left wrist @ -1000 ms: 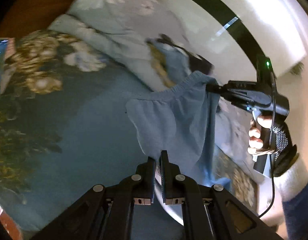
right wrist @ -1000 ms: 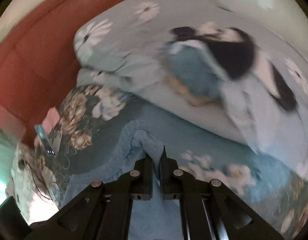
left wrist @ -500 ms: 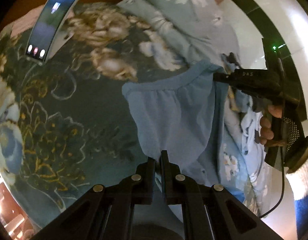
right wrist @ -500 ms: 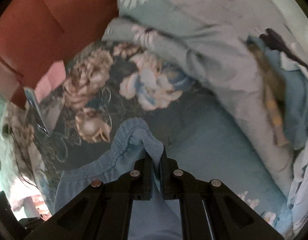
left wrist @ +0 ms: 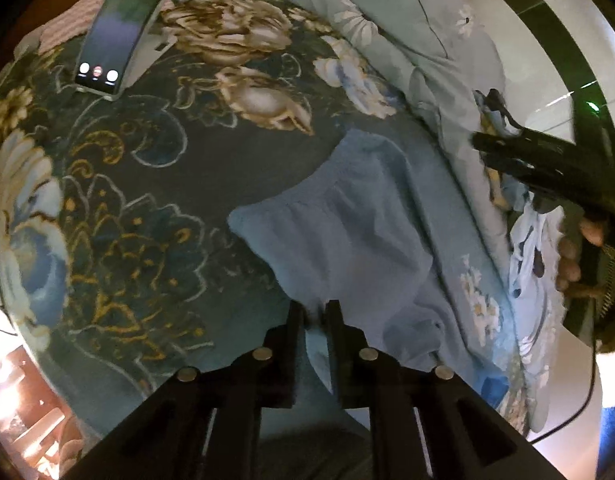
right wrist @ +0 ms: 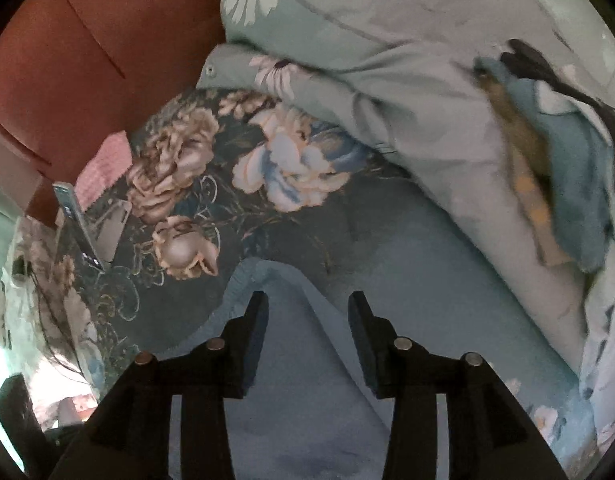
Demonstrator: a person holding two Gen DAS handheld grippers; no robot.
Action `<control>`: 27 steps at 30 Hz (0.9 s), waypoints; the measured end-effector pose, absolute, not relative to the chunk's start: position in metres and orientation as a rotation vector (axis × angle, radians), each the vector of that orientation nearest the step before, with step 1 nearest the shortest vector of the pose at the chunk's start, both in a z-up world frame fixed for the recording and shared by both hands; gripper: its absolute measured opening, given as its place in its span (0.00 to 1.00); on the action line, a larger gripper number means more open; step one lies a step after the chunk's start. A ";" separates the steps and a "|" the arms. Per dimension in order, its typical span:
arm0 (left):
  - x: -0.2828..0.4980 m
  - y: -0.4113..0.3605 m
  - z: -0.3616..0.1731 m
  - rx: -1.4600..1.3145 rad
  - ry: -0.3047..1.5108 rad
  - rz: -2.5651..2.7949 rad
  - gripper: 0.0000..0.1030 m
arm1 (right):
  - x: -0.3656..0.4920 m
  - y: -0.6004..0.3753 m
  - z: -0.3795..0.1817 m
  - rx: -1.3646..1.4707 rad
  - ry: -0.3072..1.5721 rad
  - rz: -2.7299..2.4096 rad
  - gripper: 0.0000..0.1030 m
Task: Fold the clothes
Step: 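Lower the sweatpants flat onto the bed cover with both grippers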
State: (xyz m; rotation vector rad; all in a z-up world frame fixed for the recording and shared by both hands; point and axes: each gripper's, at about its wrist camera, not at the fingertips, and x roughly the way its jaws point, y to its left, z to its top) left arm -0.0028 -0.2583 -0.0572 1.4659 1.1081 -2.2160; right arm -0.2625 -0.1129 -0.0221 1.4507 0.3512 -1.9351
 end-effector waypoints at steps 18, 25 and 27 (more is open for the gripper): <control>-0.127 -0.265 -0.058 1.639 0.628 -2.313 0.49 | -0.162 0.357 -0.048 1.884 -0.393 -2.411 0.48; -0.191 -0.276 -0.112 1.757 0.518 -2.167 0.52 | -0.117 0.429 -0.091 1.999 -0.708 -2.367 0.48; -0.199 -0.278 -0.119 1.762 0.517 -2.150 0.52 | -0.106 0.422 -0.089 1.904 -0.752 -2.349 0.48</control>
